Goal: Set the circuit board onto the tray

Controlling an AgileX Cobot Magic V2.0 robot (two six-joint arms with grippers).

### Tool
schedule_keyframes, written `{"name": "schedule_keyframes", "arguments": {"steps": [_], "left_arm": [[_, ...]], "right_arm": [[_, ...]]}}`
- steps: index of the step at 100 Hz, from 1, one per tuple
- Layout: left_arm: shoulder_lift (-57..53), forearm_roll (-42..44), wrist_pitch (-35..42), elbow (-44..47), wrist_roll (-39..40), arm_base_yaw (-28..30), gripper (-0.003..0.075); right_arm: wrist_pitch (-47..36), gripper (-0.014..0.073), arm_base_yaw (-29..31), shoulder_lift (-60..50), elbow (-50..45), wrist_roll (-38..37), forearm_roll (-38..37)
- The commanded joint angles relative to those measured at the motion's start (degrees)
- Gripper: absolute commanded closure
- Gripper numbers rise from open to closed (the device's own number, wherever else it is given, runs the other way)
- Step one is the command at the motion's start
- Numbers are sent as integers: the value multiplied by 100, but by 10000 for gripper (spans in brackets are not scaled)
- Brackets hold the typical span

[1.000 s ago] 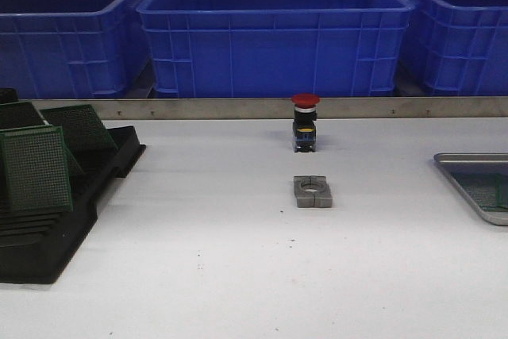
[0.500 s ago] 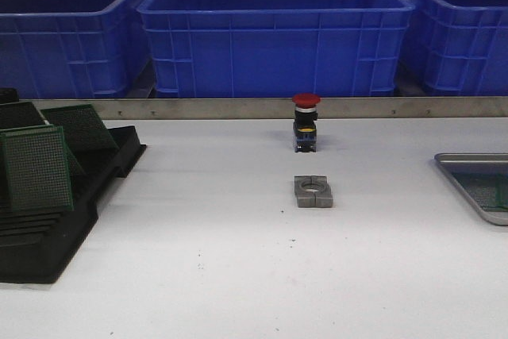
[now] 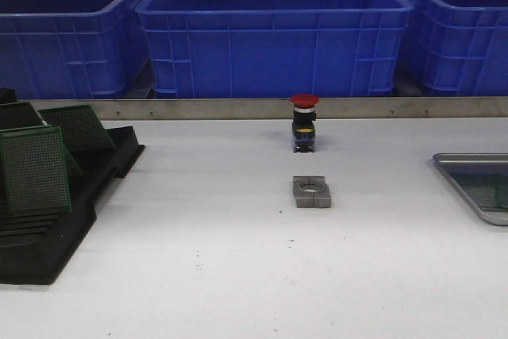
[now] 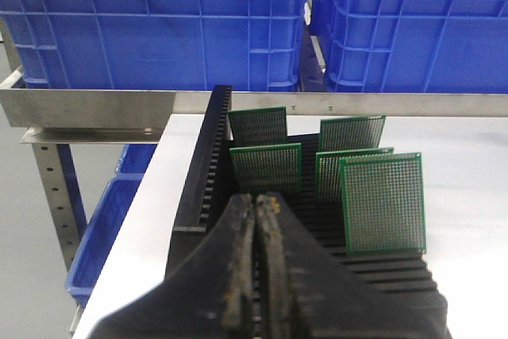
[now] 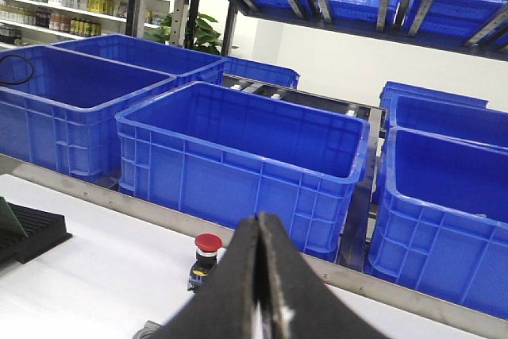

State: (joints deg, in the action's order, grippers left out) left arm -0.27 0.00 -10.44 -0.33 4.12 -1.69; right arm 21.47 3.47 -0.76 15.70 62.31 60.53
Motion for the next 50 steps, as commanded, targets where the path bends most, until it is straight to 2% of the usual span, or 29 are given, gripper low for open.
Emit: {"name": "schedule_keyframes", "arguments": {"steps": [1,50], "left_arm": [[-194,48,298,180,68,25,737],[-194,48,518,180,68,25,737]], "right_arm": [[-236,655,-8,48,133,48,143],[-236,655,-8,48,133,48,143]]}}
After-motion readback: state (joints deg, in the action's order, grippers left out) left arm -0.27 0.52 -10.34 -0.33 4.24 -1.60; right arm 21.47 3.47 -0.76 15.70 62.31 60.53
